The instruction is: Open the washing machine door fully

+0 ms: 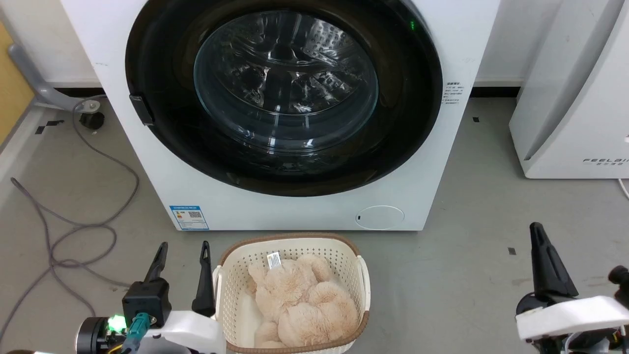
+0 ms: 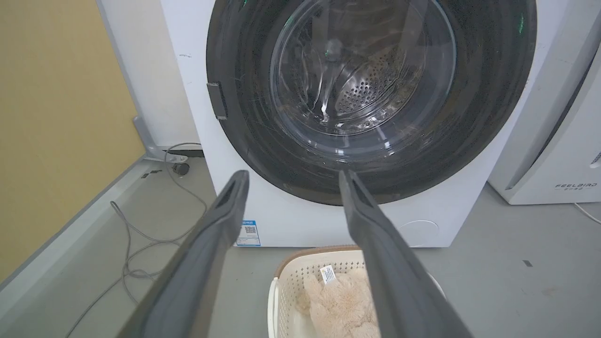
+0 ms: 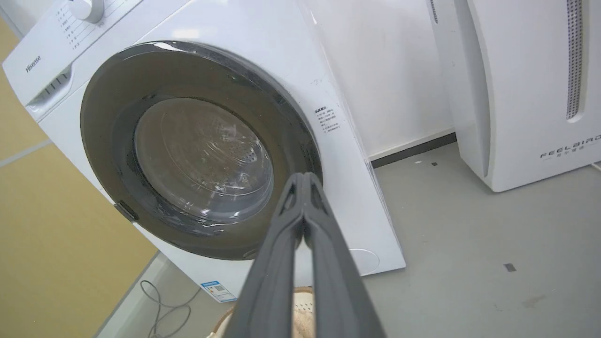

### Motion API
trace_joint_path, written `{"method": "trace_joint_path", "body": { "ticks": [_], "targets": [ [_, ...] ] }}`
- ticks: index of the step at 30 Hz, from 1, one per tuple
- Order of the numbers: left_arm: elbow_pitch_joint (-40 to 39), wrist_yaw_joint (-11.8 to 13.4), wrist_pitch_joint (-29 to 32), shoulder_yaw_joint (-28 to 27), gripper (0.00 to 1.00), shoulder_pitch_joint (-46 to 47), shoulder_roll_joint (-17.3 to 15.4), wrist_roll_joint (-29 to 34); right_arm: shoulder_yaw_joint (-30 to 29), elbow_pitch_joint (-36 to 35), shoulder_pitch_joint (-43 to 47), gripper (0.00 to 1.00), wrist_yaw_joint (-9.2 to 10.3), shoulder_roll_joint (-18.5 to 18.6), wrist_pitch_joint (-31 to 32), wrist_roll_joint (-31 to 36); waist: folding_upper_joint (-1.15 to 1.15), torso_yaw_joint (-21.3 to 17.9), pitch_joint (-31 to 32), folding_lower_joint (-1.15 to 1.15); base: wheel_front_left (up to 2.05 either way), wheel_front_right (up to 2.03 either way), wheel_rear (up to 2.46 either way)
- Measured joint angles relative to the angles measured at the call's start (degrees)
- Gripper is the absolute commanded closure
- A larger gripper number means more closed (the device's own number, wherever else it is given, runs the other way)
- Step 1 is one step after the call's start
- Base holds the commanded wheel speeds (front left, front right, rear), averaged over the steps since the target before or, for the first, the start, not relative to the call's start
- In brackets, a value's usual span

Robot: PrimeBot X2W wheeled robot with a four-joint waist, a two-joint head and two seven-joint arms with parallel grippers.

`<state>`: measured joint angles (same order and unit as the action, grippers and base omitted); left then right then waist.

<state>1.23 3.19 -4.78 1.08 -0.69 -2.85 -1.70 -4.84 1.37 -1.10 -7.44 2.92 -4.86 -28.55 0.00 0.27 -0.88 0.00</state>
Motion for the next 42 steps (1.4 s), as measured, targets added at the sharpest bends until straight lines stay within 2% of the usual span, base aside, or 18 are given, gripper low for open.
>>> {"method": "trace_joint_path", "body": {
  "ticks": [7, 11, 25, 36, 42],
  "targets": [
    [0.1, 0.5, -0.9, 0.0, 0.0, 0.8, 0.0, -0.1, -0.7, 2.8, -2.3, 1.0, 0.0, 0.0, -0.9, -12.9, 0.0, 0.2, -0.7, 0.0, 0.0, 0.0, 0.0],
    [0.1, 0.8, -1.4, 0.2, 0.0, 1.2, 0.0, -0.1, -3.4, 4.6, -4.8, 1.0, 0.01, 0.0, -0.5, -18.9, 0.0, 0.3, -1.6, 0.0, 0.0, 0.0, 0.0],
    [-0.2, 1.7, -3.1, 0.1, 0.0, 4.5, 0.0, -0.5, -8.5, 12.3, -17.6, 1.0, 0.01, 2.3, 2.1, -28.9, 0.0, 1.2, -6.3, 0.0, 0.0, 0.0, 0.0],
    [-0.8, 2.7, -4.5, 0.6, 0.0, 7.0, 0.0, -0.7, -9.4, 21.8, -31.6, 1.0, 0.01, 5.9, 3.3, -35.6, 0.0, 2.3, -10.9, 0.01, 0.0, 0.0, 0.0],
    [-0.9, 3.2, -5.1, 0.8, 0.0, 8.6, 0.0, -1.0, -7.9, 26.7, -39.4, 1.0, 0.01, 7.8, 3.7, -37.3, 0.0, 3.2, -13.3, 0.01, 0.0, 0.0, 0.0]
  ]
}}
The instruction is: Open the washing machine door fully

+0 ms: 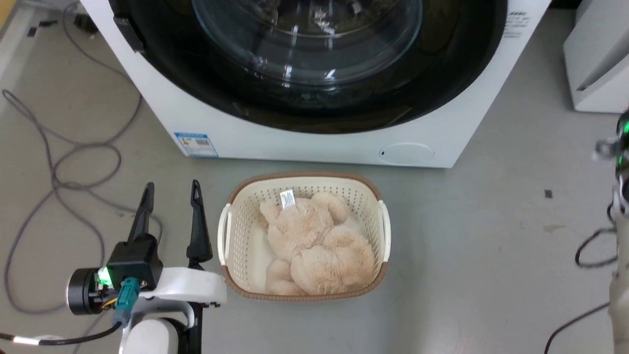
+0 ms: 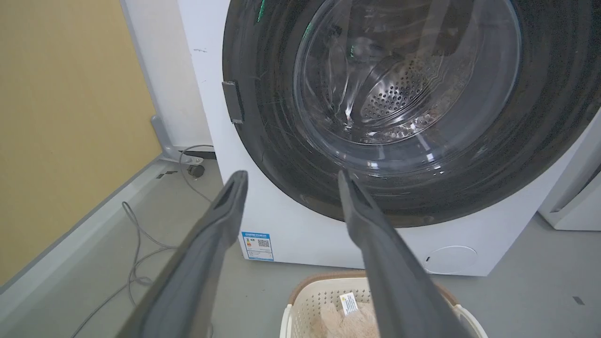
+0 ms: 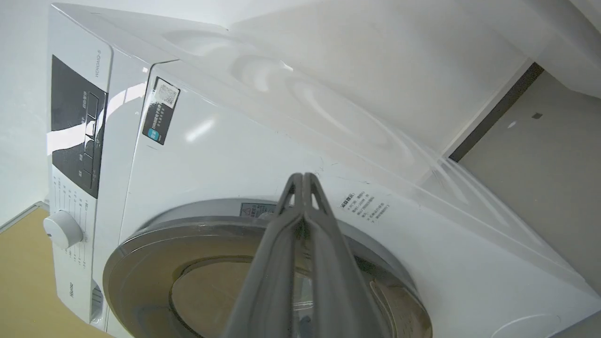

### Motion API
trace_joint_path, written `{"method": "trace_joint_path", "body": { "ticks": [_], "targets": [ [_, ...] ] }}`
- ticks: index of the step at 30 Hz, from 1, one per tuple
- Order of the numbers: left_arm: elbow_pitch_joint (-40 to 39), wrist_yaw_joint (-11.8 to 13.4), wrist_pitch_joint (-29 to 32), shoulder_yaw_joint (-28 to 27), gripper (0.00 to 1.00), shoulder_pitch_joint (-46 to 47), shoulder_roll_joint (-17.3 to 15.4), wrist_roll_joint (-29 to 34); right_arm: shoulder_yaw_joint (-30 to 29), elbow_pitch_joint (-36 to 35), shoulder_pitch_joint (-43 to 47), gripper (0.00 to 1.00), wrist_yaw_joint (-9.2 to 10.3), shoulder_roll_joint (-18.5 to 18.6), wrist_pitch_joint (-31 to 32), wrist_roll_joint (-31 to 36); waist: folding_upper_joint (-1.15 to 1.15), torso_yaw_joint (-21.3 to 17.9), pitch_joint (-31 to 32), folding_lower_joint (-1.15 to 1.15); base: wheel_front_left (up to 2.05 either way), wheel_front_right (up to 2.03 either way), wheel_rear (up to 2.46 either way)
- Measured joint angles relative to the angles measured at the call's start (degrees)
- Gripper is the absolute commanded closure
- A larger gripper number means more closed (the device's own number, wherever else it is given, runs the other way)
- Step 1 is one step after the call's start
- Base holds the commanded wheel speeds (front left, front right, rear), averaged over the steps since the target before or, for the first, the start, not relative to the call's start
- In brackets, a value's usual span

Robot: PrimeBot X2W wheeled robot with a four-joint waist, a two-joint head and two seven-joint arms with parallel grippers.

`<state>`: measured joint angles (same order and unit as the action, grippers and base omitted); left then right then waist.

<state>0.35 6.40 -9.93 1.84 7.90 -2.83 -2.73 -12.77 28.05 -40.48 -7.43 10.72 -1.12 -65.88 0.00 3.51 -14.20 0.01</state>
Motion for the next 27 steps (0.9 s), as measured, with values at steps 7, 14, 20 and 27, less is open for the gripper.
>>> {"method": "trace_joint_path", "body": {
  "ticks": [7, 14, 20, 27],
  "targets": [
    [-0.2, 0.6, -0.8, 0.6, 0.0, 1.5, 0.0, -0.2, 2.9, 5.0, -8.9, 1.0, 0.0, 1.5, 0.6, -1.3, 0.0, 1.0, -3.1, 0.0, 0.0, 0.0, 0.0],
    [-0.4, 1.4, -1.7, 1.4, 0.0, 3.0, 0.0, -0.6, 5.8, 8.8, -15.6, 1.0, 0.0, 2.2, 2.1, -3.4, 0.0, 2.3, -5.8, 0.0, 0.0, 0.0, 0.0],
    [-0.3, 2.1, -2.3, 1.7, 0.0, 4.1, 0.0, -1.0, 8.2, 11.6, -19.2, 1.0, 0.0, 2.8, 3.3, -5.4, 0.0, 3.2, -7.4, 0.0, 0.0, 0.0, 0.0],
    [-0.4, 2.9, -3.3, 2.5, 0.0, 5.0, 0.0, -1.5, 11.0, 14.6, -23.1, 1.0, 0.0, 3.6, 5.1, -8.3, 0.0, 3.9, -9.2, 0.0, 0.0, 0.0, 0.0]
  ]
}}
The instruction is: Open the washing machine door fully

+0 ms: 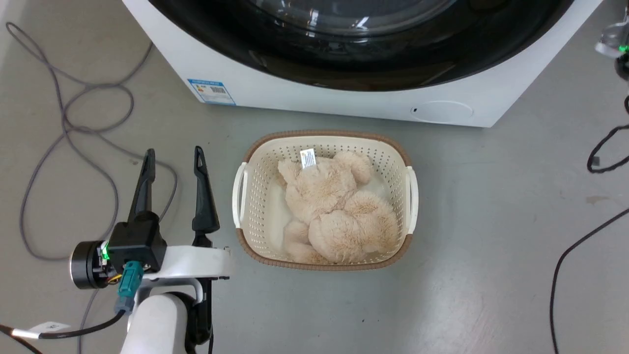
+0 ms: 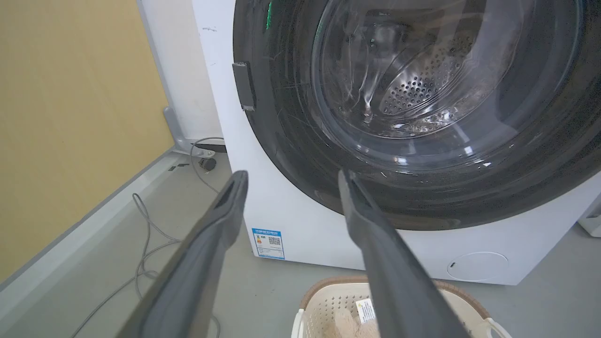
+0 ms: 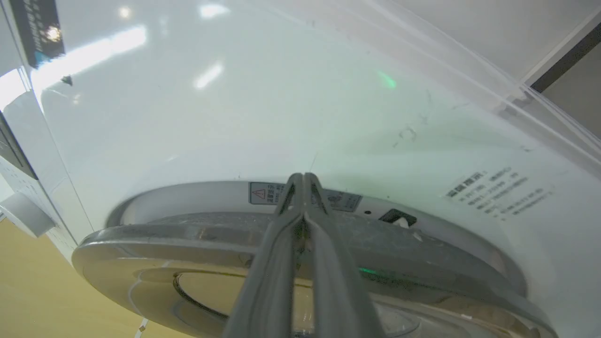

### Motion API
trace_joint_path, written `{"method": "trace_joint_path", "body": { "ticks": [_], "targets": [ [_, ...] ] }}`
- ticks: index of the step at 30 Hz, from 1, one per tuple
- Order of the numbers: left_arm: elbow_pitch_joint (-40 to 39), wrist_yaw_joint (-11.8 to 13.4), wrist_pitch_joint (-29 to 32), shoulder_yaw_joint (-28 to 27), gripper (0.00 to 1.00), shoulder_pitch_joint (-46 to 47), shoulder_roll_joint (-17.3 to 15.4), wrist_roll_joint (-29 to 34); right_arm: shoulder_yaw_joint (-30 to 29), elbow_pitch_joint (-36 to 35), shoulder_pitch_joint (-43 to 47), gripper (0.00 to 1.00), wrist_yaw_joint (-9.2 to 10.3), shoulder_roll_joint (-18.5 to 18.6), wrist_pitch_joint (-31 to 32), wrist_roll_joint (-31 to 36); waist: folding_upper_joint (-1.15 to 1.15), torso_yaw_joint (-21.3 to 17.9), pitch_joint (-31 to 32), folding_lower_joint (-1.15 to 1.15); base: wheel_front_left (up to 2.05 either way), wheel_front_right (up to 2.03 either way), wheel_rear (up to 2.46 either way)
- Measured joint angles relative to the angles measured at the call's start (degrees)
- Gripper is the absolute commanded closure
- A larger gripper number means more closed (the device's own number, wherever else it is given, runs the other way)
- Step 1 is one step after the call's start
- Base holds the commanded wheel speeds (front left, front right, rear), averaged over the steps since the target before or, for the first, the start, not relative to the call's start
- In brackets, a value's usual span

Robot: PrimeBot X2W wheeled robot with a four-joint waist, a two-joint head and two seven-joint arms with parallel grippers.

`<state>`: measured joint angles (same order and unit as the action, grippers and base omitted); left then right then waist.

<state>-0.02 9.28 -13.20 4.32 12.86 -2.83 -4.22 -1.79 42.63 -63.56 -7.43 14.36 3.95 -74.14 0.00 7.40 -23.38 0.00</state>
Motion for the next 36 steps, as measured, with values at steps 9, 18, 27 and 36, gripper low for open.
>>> {"method": "trace_joint_path", "body": {
  "ticks": [9, 18, 27, 36],
  "targets": [
    [0.2, 0.4, -1.0, 0.0, 0.0, 1.2, 0.0, 0.0, 5.1, 1.9, -2.7, 1.0, 0.0, 2.1, 5.2, -4.0, 0.0, 0.2, -1.5, 0.0, 0.0, 0.0, 0.0],
    [0.6, 0.6, -1.5, 0.0, 0.0, 1.5, 0.0, 0.1, 7.9, 2.6, -3.3, 1.0, 0.08, 4.2, 14.4, -9.4, 0.0, -0.4, -0.8, 0.0, 0.0, 0.0, 0.0],
    [1.4, 0.1, -1.5, -0.4, 0.0, 1.2, 0.0, 0.2, 9.6, 1.1, 0.4, 1.0, 0.08, 4.5, 15.7, -10.2, 0.0, -1.1, 1.4, 0.0, 0.0, 0.0, 0.0],
    [1.7, -0.4, -1.5, -1.0, 0.0, 0.3, 0.0, 0.6, 10.4, -0.4, 4.7, 1.0, 0.04, 3.2, 15.6, -11.7, 0.0, -2.1, 3.5, 0.0, 0.0, 0.0, 0.0]
  ]
}}
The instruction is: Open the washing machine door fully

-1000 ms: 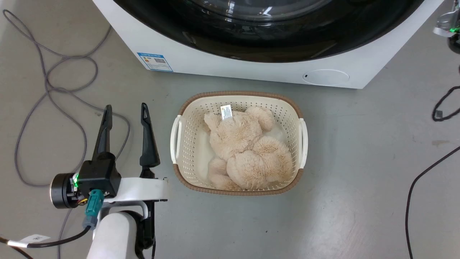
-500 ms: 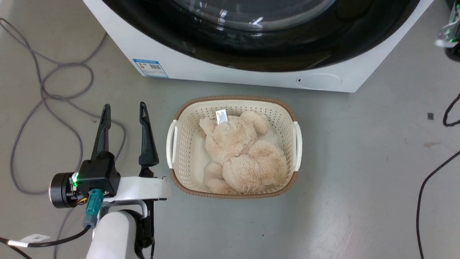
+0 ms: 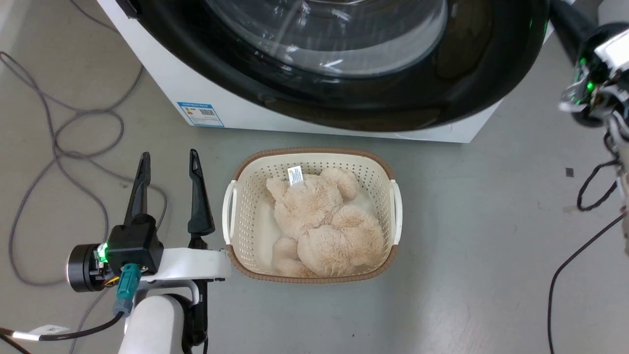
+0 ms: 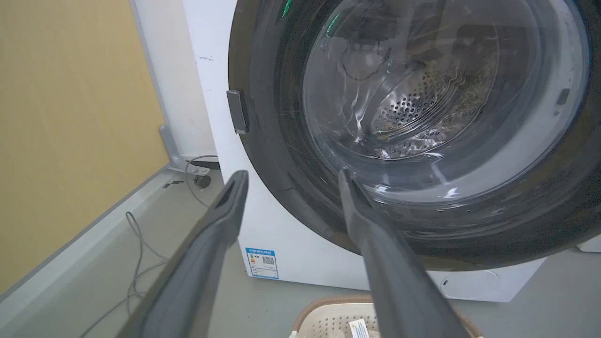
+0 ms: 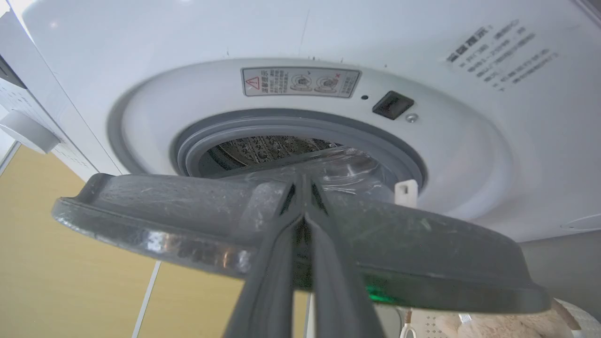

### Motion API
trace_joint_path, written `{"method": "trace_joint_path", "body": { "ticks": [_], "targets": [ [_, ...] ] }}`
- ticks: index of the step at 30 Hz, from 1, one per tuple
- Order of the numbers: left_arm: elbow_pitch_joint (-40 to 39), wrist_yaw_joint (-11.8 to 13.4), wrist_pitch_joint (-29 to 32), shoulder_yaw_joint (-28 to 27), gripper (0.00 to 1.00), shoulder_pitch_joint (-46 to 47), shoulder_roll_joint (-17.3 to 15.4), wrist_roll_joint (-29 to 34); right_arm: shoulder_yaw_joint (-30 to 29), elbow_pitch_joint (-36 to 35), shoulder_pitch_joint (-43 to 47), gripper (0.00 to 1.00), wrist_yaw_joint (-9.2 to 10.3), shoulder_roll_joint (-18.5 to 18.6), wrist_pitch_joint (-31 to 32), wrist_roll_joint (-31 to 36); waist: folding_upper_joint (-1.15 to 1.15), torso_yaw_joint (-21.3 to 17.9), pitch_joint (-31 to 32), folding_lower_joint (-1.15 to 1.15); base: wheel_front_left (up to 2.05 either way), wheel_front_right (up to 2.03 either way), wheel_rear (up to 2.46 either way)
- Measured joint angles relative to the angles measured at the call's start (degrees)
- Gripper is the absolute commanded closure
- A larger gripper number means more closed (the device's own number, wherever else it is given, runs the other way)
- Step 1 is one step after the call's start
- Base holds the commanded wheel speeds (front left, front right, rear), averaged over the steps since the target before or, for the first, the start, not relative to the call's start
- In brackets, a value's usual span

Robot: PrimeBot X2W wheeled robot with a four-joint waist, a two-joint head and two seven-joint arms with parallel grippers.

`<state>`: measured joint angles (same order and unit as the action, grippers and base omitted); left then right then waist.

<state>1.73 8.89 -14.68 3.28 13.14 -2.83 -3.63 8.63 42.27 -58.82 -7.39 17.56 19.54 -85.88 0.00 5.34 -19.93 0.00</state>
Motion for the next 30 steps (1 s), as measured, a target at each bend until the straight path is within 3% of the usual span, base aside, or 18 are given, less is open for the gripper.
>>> {"method": "trace_joint_path", "body": {
  "ticks": [11, 30],
  "targets": [
    [0.7, -0.3, 0.0, -0.6, 0.0, -1.8, 0.0, 0.5, 1.8, -5.8, 9.0, 1.0, -0.03, -1.2, 1.1, -1.8, 0.0, -1.1, 3.4, 0.0, 0.0, 0.0, 0.0],
    [1.9, -0.8, 0.0, -0.7, 0.0, -5.3, 0.0, 0.7, 7.1, -23.2, 28.0, 1.0, -0.03, -3.3, 6.1, -3.9, 0.0, -2.6, 9.9, 0.0, 0.0, 0.0, 0.0]
  ]
}}
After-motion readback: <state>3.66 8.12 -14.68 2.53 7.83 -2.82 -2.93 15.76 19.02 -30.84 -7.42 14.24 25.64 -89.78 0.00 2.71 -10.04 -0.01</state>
